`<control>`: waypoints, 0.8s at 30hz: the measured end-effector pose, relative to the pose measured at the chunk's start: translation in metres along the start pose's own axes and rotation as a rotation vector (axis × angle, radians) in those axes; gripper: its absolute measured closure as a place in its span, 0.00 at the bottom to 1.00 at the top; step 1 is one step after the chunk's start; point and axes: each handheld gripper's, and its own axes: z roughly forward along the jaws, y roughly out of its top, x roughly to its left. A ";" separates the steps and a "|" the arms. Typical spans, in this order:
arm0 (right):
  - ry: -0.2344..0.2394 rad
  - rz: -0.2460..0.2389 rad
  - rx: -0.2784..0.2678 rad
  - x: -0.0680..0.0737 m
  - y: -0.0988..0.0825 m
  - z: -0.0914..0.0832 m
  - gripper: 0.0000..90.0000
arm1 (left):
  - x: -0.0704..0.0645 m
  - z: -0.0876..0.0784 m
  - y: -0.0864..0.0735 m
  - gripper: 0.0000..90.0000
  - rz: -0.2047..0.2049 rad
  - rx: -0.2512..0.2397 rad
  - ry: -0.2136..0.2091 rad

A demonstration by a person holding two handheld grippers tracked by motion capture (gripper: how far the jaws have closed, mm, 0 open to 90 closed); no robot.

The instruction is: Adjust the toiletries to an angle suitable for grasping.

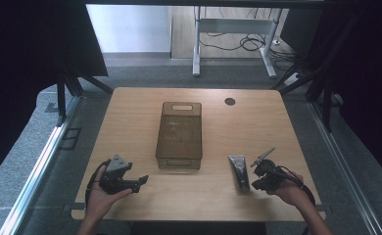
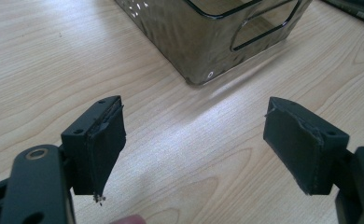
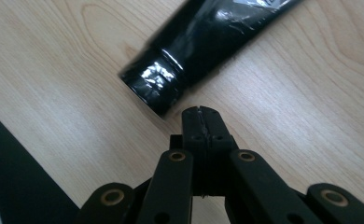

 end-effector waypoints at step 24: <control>0.065 -0.041 -0.009 0.017 0.020 0.014 1.00 | 0.003 0.000 -0.002 0.24 -0.006 0.003 0.005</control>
